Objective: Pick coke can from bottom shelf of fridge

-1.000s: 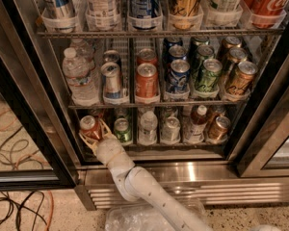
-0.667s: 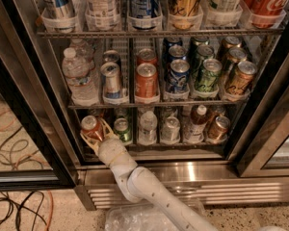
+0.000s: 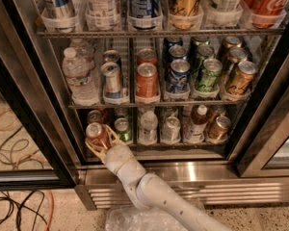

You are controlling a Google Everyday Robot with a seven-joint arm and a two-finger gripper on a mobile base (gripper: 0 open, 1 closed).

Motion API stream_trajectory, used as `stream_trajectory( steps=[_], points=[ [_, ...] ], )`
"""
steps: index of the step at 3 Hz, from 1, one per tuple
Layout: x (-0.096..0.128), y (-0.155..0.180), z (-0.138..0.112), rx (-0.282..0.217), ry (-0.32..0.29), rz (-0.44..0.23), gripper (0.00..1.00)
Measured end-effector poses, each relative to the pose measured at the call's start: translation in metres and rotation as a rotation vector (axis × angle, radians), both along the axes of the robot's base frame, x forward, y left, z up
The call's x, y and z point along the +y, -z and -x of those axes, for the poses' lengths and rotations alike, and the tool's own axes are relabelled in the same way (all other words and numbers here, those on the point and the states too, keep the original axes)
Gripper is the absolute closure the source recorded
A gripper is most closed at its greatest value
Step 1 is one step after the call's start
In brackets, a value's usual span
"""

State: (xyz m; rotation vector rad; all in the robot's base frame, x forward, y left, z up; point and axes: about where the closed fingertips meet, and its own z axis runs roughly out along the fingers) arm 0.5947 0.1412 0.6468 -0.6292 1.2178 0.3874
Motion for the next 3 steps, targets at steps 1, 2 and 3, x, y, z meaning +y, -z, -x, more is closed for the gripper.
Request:
stream_trajectory(
  steps=[1, 2, 3],
  points=[
    [-0.003, -0.001, 0.038, 0.031, -0.068, 0.052, 1.00],
    [-0.003, -0.001, 0.038, 0.031, -0.068, 0.052, 1.00],
    [-0.003, -0.003, 0.052, 0.060, -0.113, 0.052, 1.00]
  ],
)
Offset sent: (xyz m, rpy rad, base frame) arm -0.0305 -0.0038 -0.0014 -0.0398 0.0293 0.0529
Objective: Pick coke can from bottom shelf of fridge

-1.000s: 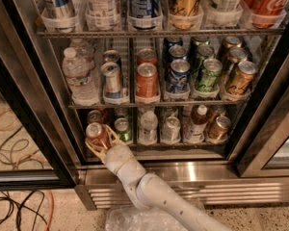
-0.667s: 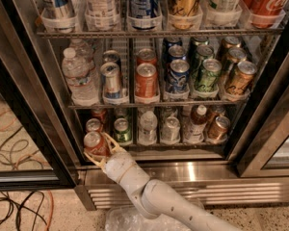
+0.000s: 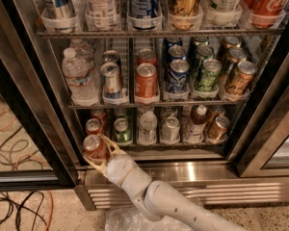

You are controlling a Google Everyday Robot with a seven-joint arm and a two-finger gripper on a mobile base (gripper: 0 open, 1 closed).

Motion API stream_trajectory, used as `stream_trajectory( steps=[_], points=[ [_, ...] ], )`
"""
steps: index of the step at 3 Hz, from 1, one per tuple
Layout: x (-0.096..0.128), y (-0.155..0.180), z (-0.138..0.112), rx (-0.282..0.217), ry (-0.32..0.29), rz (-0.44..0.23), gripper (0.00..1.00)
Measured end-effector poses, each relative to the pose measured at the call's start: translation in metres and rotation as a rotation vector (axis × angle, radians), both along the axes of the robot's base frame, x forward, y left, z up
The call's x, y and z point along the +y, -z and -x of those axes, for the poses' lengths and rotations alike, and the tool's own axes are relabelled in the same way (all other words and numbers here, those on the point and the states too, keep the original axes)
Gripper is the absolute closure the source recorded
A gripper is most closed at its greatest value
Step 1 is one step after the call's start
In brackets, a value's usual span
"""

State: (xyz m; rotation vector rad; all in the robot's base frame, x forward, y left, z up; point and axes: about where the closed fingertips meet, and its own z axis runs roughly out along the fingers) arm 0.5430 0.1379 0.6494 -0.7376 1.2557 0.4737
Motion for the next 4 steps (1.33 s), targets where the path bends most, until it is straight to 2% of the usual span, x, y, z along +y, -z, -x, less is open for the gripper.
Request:
stream_trajectory(
  steps=[1, 3, 4],
  points=[
    [-0.006, -0.004, 0.033, 0.061, -0.065, 0.025, 1.00],
    [-0.019, -0.035, 0.109, 0.141, -0.151, 0.087, 1.00],
    [-0.047, -0.041, 0.174, 0.211, -0.136, 0.089, 1.00]
  ],
)
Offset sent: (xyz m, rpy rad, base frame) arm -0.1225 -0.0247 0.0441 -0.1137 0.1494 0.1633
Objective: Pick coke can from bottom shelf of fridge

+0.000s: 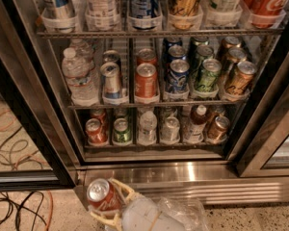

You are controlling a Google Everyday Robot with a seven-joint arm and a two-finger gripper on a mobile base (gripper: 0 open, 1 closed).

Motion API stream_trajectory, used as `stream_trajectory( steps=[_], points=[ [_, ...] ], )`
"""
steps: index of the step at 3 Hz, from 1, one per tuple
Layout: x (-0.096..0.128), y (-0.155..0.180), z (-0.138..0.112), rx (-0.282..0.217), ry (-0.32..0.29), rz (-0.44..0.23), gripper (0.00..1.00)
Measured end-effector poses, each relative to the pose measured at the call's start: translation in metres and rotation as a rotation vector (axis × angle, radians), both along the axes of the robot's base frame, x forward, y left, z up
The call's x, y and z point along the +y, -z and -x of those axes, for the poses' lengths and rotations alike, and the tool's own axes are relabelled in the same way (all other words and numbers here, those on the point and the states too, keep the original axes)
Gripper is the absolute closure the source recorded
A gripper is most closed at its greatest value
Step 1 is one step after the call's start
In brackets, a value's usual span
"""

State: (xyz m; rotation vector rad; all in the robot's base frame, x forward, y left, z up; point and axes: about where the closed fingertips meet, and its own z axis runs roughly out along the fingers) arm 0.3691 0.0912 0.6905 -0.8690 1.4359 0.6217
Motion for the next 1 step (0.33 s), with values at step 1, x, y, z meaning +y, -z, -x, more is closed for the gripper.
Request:
stream_trajectory(
  steps=[1],
  points=[
    [-0.0094, 0.0010, 0.0009, 0.001, 0.024, 0.002, 1.00]
  ],
)
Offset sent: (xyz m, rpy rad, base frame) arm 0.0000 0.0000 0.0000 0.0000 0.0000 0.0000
